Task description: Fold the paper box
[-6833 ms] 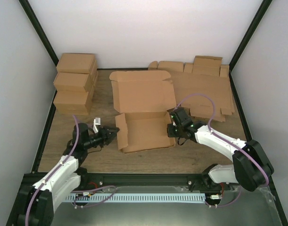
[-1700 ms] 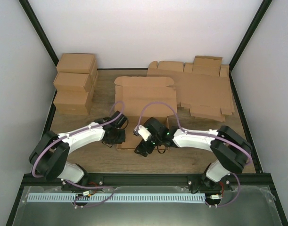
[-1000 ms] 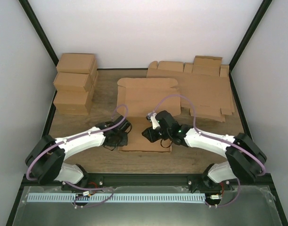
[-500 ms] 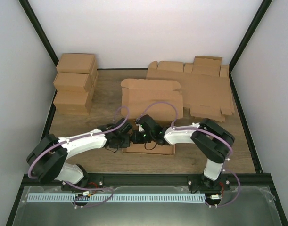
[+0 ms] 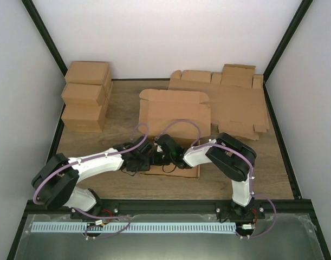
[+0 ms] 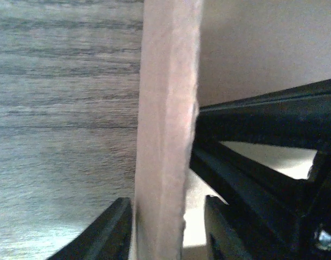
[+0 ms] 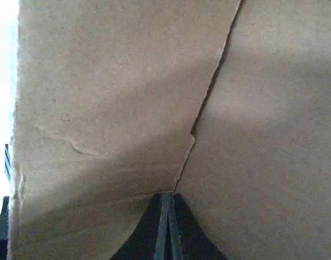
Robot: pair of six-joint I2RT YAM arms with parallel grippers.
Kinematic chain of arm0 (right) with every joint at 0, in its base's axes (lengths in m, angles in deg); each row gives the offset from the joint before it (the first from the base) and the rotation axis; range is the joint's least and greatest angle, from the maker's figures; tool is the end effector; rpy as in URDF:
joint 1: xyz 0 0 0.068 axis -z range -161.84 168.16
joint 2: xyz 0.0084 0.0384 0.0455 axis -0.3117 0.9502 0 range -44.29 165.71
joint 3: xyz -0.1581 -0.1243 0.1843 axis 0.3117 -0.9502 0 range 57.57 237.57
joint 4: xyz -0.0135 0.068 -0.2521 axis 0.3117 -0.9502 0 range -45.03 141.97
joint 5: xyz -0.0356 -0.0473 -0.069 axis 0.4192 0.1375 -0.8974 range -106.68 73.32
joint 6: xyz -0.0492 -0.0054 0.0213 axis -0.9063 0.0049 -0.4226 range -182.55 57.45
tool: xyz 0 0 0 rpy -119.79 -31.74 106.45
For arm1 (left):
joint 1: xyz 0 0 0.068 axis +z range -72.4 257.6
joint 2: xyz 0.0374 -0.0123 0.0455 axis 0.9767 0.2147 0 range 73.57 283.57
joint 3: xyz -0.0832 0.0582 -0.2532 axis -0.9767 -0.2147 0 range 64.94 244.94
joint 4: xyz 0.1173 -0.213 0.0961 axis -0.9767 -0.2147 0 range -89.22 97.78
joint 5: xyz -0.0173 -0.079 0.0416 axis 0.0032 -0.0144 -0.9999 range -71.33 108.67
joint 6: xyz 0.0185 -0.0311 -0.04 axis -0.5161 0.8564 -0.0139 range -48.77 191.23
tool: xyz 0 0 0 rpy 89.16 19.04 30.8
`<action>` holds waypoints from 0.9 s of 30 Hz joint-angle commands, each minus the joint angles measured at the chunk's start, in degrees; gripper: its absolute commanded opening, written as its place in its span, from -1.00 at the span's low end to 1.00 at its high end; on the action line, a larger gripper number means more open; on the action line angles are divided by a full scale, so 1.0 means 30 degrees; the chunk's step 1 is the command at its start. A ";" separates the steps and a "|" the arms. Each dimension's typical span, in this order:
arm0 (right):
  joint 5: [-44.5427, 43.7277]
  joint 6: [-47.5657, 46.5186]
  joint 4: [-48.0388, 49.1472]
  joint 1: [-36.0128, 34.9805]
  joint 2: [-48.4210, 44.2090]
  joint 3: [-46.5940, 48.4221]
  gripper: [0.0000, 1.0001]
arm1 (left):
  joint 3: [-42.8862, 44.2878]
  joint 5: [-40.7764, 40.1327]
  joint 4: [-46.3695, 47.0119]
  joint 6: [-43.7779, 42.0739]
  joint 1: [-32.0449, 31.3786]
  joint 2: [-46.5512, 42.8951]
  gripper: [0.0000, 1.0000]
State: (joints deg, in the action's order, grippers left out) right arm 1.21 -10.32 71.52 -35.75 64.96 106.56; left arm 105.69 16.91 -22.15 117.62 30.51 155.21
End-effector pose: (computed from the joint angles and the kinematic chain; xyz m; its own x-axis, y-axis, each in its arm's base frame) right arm 0.2046 0.2993 0.1094 -0.9517 -0.0285 -0.3058 -0.2513 0.6446 0.7220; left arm 0.1658 -0.1766 0.1561 -0.9686 -0.0209 -0.2476 0.0346 0.9754 -0.2177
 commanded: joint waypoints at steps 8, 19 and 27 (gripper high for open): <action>0.0007 -0.0063 0.0658 -0.0120 0.0879 0.0295 -0.99 | 0.1035 -0.0427 -0.1849 -0.0075 -0.0167 -0.2281 0.33; -0.0075 -0.0418 0.0369 -0.0111 0.0886 0.0498 -0.99 | 0.3492 0.0083 -0.5060 -0.1981 0.3263 -0.6131 0.58; -0.0559 -0.0840 -0.0220 -0.0110 0.0597 0.0625 -0.99 | 0.4894 0.4151 -0.2938 -0.5865 0.9978 -0.5267 0.72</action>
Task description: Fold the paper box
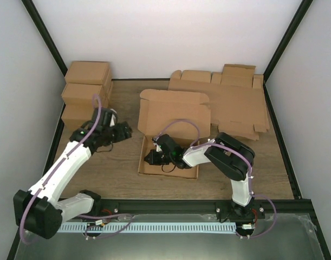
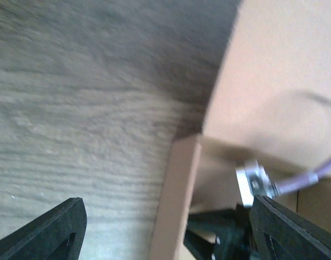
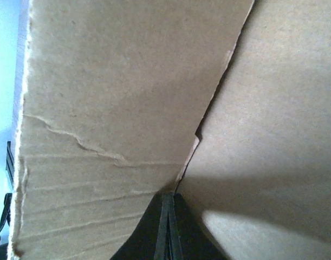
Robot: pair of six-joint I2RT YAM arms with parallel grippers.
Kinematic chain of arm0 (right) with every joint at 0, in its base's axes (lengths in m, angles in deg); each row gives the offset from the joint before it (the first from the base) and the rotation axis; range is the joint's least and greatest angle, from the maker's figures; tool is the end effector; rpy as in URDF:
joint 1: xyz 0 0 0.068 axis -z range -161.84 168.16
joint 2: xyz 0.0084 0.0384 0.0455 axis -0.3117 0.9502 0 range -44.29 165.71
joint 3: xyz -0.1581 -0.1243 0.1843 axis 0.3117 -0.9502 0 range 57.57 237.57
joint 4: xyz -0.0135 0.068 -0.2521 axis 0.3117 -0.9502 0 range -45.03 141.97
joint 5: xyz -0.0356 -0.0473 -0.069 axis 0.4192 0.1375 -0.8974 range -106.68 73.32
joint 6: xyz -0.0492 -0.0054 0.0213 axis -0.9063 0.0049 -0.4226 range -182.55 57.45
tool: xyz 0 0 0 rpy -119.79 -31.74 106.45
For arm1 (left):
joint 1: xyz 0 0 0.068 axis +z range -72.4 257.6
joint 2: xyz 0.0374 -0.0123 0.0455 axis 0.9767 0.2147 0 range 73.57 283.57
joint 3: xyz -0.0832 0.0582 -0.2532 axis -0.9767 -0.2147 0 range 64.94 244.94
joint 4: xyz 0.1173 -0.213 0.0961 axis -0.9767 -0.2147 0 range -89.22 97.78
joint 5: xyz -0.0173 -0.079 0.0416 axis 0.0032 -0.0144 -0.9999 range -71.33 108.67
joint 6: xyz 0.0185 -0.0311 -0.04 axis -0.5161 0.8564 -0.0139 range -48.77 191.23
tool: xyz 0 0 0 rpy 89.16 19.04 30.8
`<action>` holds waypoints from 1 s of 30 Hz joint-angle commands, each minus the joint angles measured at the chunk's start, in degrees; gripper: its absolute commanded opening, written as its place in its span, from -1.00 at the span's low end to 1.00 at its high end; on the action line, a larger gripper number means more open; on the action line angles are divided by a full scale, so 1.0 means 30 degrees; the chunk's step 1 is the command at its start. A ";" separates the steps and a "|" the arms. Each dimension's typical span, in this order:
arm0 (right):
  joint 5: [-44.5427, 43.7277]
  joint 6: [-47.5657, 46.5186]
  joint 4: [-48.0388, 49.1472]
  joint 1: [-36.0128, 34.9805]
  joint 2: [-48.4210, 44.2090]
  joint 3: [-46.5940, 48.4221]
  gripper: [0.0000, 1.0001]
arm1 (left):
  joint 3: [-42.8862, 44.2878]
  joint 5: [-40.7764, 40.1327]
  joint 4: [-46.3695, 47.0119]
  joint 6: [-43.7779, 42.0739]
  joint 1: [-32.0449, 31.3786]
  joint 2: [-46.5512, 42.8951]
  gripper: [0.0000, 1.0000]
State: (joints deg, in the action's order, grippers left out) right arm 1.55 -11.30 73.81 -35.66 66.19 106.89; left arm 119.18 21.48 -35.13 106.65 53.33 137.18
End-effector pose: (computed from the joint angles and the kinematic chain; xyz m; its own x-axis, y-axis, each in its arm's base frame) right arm 0.2073 0.3024 0.1068 -0.9435 -0.0352 -0.3296 -0.2776 0.6275 0.7275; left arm 0.2011 -0.0925 0.2826 -0.8415 -0.2556 -0.4760 -0.0611 0.9204 -0.3861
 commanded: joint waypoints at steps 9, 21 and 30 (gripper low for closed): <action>-0.0899 -0.0781 -0.1470 -0.0262 0.0130 0.0891 -0.99 | 0.2137 0.2965 0.5534 -0.3212 0.3359 0.5185 0.80; -0.1133 -0.1263 -0.2214 -0.0479 0.0225 0.1611 -0.99 | 0.7558 0.5259 0.6675 -0.4896 0.3142 1.2089 0.50; -0.1276 -0.1527 -0.2671 -0.0487 0.0364 0.1967 -0.99 | 1.1640 0.4656 0.4636 -0.5979 0.2385 1.5023 -0.06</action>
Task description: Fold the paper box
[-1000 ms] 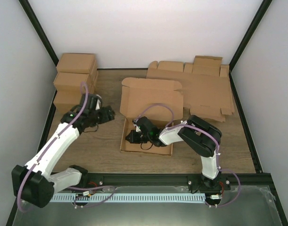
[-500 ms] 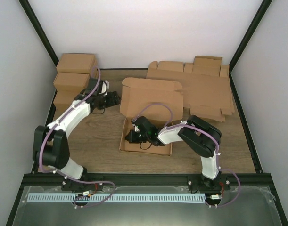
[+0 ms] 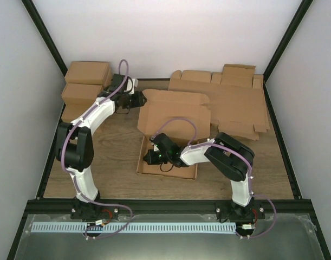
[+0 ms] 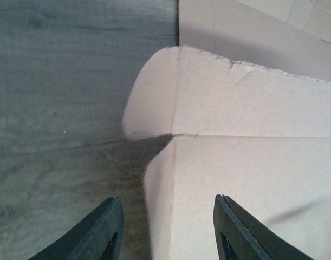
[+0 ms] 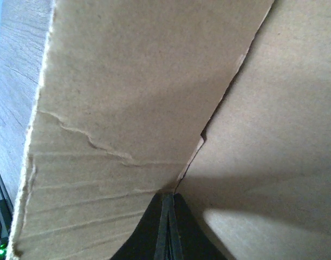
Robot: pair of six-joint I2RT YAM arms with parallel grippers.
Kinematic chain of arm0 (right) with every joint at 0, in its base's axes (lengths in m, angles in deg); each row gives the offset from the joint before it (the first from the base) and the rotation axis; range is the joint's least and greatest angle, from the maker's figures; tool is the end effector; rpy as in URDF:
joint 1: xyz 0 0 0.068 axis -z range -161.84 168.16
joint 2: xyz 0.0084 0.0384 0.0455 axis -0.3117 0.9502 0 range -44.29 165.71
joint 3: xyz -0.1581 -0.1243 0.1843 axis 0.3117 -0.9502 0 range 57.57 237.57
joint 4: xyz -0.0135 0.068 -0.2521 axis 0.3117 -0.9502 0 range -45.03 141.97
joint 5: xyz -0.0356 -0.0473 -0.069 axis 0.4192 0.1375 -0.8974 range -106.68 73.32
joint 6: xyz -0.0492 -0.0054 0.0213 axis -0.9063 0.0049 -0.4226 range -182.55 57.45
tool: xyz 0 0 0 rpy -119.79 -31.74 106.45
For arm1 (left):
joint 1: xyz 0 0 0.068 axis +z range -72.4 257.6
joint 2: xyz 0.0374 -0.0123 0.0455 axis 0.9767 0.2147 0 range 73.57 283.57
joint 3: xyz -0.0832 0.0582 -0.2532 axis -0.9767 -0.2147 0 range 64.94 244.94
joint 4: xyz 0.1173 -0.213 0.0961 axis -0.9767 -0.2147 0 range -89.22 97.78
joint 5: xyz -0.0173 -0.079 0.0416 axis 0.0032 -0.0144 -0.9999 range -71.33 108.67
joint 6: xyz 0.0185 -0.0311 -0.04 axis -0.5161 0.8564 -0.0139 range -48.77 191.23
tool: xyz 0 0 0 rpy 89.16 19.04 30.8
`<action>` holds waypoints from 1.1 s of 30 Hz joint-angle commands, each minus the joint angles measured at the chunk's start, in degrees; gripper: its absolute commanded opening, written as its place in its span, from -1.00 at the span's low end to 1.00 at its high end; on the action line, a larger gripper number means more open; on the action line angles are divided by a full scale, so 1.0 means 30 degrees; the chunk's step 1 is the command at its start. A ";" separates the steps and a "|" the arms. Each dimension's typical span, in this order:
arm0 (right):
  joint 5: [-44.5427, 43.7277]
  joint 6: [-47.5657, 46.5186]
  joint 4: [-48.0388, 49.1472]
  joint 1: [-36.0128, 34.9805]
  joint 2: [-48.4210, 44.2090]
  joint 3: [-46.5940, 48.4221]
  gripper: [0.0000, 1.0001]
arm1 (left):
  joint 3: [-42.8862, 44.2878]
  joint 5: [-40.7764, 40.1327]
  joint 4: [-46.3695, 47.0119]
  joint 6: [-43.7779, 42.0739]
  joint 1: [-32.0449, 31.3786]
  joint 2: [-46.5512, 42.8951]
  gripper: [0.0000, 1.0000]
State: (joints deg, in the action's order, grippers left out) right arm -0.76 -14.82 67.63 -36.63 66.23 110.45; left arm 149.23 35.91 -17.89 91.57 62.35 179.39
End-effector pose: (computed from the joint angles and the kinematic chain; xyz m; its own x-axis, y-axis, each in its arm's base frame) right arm 0.2081 0.3118 0.1135 -0.9278 -0.0806 -0.3642 -0.3222 0.6652 0.6736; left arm 0.3980 -0.1194 0.2541 -0.8187 -0.1209 -0.5614 0.1716 0.8814 -0.4400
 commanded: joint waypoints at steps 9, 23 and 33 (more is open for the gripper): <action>-0.0529 -0.0497 -0.0826 -0.0192 0.0543 0.1151 -0.99 | 0.3064 -0.3433 -0.3720 -0.1129 -0.1410 0.1891 -0.26; -0.0722 -0.0558 -0.1081 -0.0185 0.0468 0.1268 -0.99 | 0.2174 -0.4519 -0.3385 -0.1881 -0.2295 0.0964 -0.93; -0.1292 -0.0651 -0.1228 -0.0188 -0.0164 0.0975 -0.99 | -0.4476 -0.4859 0.2416 -0.0356 -0.2721 -0.5409 -0.92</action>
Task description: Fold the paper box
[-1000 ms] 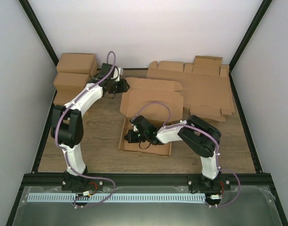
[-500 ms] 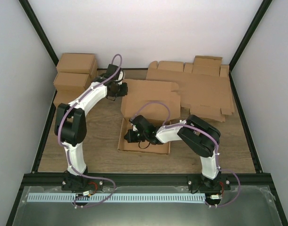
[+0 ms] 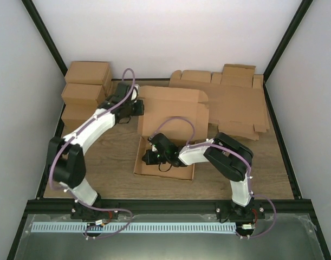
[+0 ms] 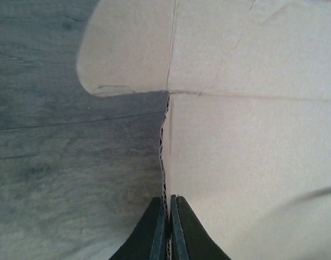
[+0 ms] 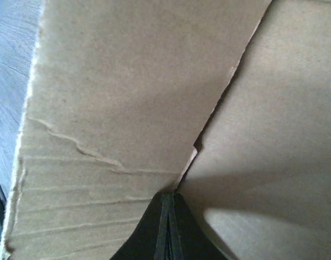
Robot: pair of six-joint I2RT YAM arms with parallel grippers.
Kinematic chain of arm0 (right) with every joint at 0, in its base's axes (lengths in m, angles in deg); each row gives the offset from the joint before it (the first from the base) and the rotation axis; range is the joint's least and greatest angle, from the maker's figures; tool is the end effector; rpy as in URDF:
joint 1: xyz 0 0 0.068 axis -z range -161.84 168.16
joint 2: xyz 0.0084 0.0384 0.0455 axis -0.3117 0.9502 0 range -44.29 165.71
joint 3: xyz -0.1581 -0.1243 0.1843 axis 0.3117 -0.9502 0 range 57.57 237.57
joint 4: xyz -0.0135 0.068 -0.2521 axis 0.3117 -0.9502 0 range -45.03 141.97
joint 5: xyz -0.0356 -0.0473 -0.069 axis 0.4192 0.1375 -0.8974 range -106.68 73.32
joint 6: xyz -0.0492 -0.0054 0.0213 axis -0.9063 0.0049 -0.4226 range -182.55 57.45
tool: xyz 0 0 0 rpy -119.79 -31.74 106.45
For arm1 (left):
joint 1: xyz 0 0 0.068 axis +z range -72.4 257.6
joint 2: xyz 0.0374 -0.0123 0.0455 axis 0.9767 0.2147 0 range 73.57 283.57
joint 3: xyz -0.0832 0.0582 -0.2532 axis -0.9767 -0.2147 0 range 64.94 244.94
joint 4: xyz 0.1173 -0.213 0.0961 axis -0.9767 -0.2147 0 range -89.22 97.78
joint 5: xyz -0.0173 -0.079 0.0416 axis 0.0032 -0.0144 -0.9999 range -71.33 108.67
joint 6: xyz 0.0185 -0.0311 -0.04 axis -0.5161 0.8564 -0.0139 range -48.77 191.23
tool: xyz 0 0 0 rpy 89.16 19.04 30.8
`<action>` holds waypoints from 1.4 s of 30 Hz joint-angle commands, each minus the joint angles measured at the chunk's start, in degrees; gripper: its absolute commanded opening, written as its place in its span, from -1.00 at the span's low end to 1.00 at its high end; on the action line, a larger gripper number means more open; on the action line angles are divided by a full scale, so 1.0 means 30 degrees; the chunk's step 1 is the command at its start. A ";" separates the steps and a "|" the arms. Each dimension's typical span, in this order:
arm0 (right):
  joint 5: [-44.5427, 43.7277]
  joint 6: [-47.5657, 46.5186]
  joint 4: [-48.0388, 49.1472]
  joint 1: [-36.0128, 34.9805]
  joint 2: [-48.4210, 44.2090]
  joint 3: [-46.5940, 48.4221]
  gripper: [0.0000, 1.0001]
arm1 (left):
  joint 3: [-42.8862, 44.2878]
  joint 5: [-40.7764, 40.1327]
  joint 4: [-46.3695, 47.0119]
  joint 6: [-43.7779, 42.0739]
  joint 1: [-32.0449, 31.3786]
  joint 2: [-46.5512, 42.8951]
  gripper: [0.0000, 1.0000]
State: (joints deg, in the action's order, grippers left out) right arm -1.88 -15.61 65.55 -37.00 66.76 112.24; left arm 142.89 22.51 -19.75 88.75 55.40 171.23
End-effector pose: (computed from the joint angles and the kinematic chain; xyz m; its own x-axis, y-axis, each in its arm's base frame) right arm 0.2096 0.3170 0.1154 -0.9231 -0.0896 -0.3741 -0.3313 0.6794 0.6547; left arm 0.3515 -0.1459 0.2685 -0.7745 -0.0083 -0.6325 0.1950 0.9481 -0.2512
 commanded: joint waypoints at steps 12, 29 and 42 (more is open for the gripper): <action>-0.1921 -0.0832 -0.0383 -0.0272 -0.0987 0.0088 -0.99 | -1.2574 -0.3248 1.0482 0.4406 -0.2619 -1.1329 -0.93; -0.3442 -0.0844 0.1188 -0.1076 -0.1737 -0.1170 -0.99 | -1.8616 -0.9832 1.2078 0.8394 -0.9186 -1.6273 -0.93; -0.4609 -0.1273 0.1942 -0.1595 -0.0924 -0.0488 -0.99 | -1.6414 -1.3554 1.1385 0.5335 -1.0611 -1.4458 -0.93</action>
State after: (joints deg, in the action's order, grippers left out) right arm -12.96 -18.08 68.50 -40.91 63.00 107.30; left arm 90.83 -15.26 17.28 110.82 24.41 126.56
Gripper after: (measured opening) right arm 0.010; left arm 0.041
